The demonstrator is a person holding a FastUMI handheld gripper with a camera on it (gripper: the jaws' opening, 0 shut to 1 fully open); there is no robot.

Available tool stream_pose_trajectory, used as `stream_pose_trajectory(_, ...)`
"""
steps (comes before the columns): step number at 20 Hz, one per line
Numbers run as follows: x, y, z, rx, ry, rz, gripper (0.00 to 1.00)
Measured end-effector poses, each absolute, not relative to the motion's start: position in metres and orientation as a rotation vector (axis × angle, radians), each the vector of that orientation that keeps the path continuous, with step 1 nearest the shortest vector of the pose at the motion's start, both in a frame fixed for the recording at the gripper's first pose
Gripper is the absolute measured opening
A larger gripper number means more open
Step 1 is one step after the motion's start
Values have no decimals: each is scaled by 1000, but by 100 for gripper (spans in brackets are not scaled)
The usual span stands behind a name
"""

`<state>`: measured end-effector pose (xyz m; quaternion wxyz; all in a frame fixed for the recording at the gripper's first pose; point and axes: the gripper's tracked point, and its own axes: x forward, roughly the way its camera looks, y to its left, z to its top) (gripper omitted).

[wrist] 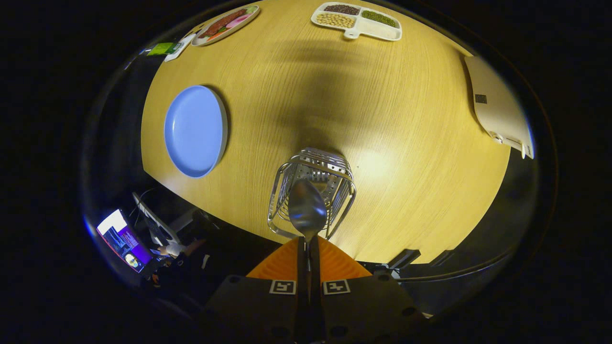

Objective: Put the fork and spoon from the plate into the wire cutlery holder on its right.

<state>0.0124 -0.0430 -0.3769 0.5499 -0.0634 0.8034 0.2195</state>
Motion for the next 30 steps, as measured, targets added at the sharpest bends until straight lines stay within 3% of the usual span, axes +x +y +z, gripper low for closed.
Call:
stream_pose_trajectory(9,25,-29,-397,-183,1951,527,13)
stream_pose_trajectory(14,36,-21,-384,-77,1798,562,49)
stream_pose_trajectory(16,39,-18,-374,-23,1709,571,77)
stream_pose_trajectory(18,39,-21,-361,17,1613,564,92)
stream_pose_trajectory(20,42,-23,-344,61,1501,559,99)
stream_pose_trajectory(30,37,-41,-245,228,948,448,100)
